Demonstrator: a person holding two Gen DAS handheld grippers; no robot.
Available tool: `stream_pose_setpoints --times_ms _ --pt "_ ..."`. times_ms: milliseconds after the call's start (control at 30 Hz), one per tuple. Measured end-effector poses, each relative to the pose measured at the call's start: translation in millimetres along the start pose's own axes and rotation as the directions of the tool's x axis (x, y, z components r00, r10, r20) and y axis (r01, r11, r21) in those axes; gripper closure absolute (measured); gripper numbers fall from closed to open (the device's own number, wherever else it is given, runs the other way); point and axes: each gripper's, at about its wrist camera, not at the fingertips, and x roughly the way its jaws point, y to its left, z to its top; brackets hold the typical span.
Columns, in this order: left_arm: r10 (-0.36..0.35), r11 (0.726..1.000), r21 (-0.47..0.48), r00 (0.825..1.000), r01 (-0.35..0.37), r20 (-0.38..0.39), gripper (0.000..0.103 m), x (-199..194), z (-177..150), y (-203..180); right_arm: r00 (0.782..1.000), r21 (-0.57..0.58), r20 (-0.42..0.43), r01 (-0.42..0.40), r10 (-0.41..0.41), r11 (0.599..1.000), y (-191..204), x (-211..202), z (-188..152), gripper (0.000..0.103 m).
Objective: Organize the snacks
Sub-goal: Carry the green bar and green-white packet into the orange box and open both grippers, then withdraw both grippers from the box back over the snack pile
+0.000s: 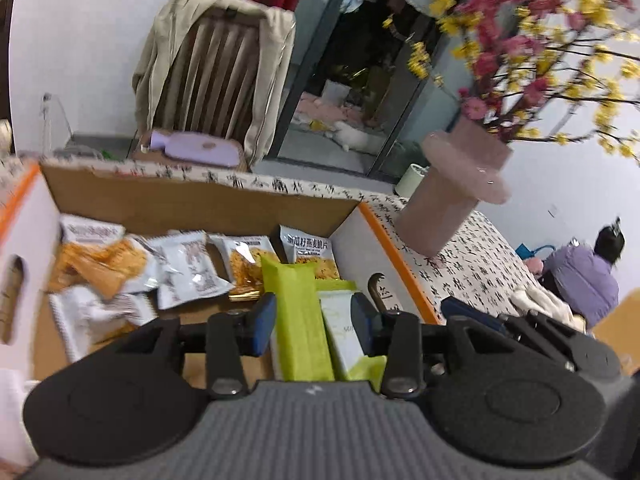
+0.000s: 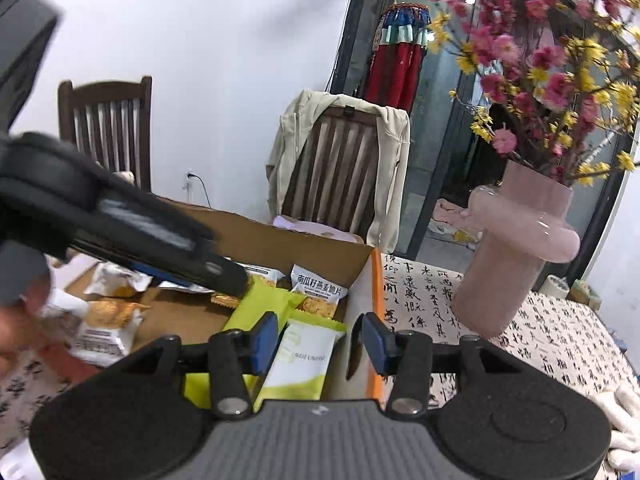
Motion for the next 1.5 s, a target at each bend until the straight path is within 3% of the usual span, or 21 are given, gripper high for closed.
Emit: stream_pose_setpoints --times_ms 100,167,233,333,433,600,833,1100,1267,1400,1500 --pt "0.047 0.996 0.071 0.998 -0.051 0.052 0.057 -36 -5 -6 1.000 0.011 0.015 -0.014 0.014 1.000 -9 -20 2 0.054" --pt "0.062 0.989 0.127 0.994 -0.073 0.091 0.049 -63 -12 -9 0.999 0.017 0.031 -0.027 0.027 0.999 -13 -39 3 0.048" --pt "0.066 0.974 0.209 0.990 -0.092 0.125 0.046 -92 -23 -16 0.998 0.017 0.044 -0.043 0.042 0.999 -14 -56 5 0.042" --pt "0.089 0.942 0.303 0.978 -0.145 0.190 0.031 -133 -44 -29 0.996 0.007 0.067 -0.057 0.057 0.998 -12 -88 4 0.033" --pt "0.094 0.916 0.357 0.963 -0.182 0.252 0.023 -171 -68 -39 0.992 0.003 0.098 -0.078 0.077 0.997 -10 -122 -1 0.027" --pt "0.089 0.922 0.338 0.952 -0.191 0.294 0.016 -225 -118 -50 0.982 0.025 0.139 -0.130 0.126 0.991 -11 -181 -23 0.019" --pt "0.150 0.924 0.286 0.930 -0.252 0.335 0.006 -285 -196 -56 0.977 0.046 0.139 -0.171 0.163 0.984 -3 -248 -76 0.014" --pt "0.232 0.922 0.223 0.913 -0.317 0.336 0.005 -321 -277 -59 0.974 0.068 0.106 -0.209 0.202 0.975 24 -309 -148 0.010" --pt "0.243 0.941 0.166 0.930 -0.295 0.275 0.005 -332 -315 -56 0.972 0.087 0.056 -0.231 0.227 0.969 41 -332 -191 0.010" --pt "0.248 0.938 0.180 0.937 -0.296 0.246 0.004 -331 -324 -54 0.973 0.087 0.024 -0.232 0.230 0.969 47 -342 -211 0.010" --pt "0.239 0.944 0.170 0.940 -0.284 0.245 0.004 -333 -324 -55 0.982 0.091 0.005 -0.189 0.189 0.978 47 -342 -217 0.010"
